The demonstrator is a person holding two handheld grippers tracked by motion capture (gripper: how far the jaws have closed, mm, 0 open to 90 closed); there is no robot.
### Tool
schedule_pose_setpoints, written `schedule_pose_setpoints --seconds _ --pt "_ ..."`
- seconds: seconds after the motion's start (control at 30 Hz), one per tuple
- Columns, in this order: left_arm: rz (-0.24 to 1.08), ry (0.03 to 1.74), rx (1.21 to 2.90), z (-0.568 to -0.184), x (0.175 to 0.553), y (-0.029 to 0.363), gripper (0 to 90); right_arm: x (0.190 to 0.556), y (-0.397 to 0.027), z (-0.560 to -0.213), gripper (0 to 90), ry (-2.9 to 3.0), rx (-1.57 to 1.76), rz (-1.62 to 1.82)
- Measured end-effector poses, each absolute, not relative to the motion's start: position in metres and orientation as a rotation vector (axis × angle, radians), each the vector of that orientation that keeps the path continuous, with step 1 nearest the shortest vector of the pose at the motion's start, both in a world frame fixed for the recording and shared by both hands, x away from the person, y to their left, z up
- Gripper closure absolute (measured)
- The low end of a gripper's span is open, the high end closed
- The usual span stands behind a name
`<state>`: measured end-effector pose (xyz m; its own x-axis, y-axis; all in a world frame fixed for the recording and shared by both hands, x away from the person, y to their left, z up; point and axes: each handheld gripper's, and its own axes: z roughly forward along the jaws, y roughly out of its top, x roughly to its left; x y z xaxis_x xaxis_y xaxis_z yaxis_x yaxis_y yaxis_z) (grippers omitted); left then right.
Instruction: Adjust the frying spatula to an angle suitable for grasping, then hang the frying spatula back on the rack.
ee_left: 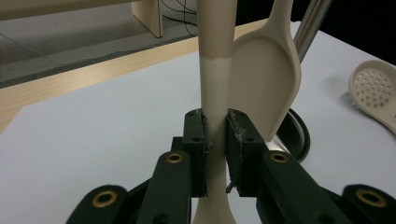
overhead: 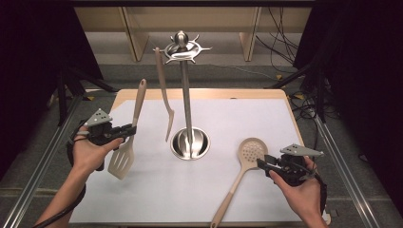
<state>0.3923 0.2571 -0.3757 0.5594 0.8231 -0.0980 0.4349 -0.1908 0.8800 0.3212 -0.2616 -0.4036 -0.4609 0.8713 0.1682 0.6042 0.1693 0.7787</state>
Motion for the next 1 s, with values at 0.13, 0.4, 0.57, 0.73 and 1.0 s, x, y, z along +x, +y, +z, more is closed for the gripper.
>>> schedule_pose_setpoints --seconds 0.13,0.4,0.57,0.73,1.0 --pt "0.505 1.022 1.796 -0.372 0.388 0.257 78.0 0.320 -0.261 -0.404 62.2 2.131 1.463 1.196" --pt "0.516 0.992 1.763 -0.362 0.380 0.256 78.0 0.321 -0.263 -0.407 62.2 2.112 1.461 1.223" --pt "0.522 0.986 1.750 -0.360 0.375 0.256 78.0 0.322 -0.266 -0.404 62.2 2.124 1.420 1.189" --pt "0.518 0.984 1.741 -0.358 0.370 0.258 78.1 0.321 -0.262 -0.403 62.2 2.124 1.477 1.202" --pt "0.524 0.980 1.716 -0.355 0.368 0.260 78.0 0.323 -0.263 -0.402 62.2 2.126 1.455 1.208"
